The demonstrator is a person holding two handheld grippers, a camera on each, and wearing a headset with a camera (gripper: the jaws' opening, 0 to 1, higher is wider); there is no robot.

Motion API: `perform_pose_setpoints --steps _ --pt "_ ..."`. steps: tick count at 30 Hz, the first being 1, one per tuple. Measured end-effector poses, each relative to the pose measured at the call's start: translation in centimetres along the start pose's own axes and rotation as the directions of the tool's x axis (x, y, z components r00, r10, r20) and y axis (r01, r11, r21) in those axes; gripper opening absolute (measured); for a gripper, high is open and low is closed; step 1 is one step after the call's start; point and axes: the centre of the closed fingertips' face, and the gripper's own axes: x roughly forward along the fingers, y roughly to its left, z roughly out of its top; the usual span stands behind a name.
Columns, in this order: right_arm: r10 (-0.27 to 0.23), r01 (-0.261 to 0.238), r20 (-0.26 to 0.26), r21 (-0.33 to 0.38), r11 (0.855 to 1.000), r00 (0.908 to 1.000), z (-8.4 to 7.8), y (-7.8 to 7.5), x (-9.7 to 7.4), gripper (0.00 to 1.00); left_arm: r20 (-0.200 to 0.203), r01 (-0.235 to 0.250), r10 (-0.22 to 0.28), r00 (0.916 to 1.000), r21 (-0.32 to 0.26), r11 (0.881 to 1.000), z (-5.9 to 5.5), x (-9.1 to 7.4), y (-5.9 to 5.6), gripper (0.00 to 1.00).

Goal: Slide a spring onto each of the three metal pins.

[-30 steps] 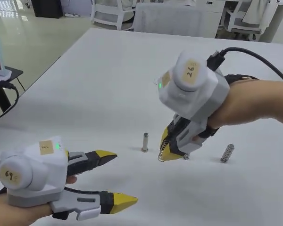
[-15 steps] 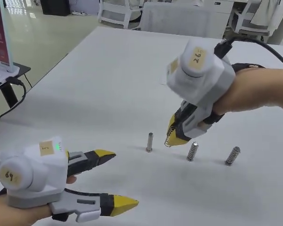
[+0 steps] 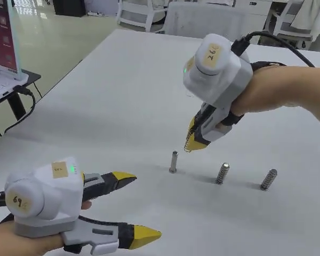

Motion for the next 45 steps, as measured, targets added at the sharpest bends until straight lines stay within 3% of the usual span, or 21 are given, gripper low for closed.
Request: perform_pose_setpoints --steps 14,25,35,45 --pt "0.023 -0.023 -0.017 0.014 1.0 0.9996 0.5 -0.6 2.6 0.09 -0.003 -0.003 0.003 1.0 -0.003 1.0 -0.3 -0.3 -0.1 0.64" --pt "0.028 -0.028 -0.03 0.017 0.999 0.9992 0.4 -0.7 3.4 0.09 0.0 -0.005 0.005 1.0 -0.001 1.0 -0.3 -0.3 0.0 0.63" --pt "0.039 -0.037 -0.046 0.041 0.998 0.9982 -0.3 -0.7 4.8 0.09 0.001 -0.01 0.01 0.9999 -0.004 1.0 -0.5 -0.6 0.3 0.62" --pt "0.057 -0.053 -0.073 0.05 0.997 0.9957 -1.2 0.2 6.9 0.09 0.002 -0.01 0.01 0.9999 -0.004 1.0 -0.3 -0.4 0.2 0.61"
